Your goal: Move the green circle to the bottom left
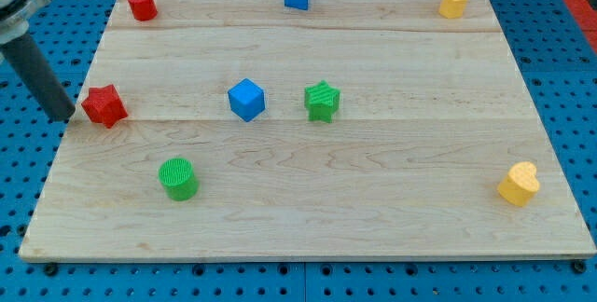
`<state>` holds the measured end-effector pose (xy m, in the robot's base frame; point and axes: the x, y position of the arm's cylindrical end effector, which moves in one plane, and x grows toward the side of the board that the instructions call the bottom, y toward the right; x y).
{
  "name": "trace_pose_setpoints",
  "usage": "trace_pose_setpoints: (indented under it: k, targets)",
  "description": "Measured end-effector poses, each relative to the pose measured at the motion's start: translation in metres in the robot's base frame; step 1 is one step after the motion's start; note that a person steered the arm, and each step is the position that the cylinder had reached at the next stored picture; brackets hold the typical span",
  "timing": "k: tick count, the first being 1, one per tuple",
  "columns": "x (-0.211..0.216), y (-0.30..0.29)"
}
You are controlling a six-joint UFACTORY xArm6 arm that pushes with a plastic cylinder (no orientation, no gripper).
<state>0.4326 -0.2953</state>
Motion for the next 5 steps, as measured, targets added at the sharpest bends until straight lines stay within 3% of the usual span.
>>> trace_pose_setpoints:
  k: [2, 3, 4, 5]
  targets:
    - [0.018, 0.192]
    - [0.051, 0.243]
    - [0.086, 0.227]
    - [0.082, 0.159]
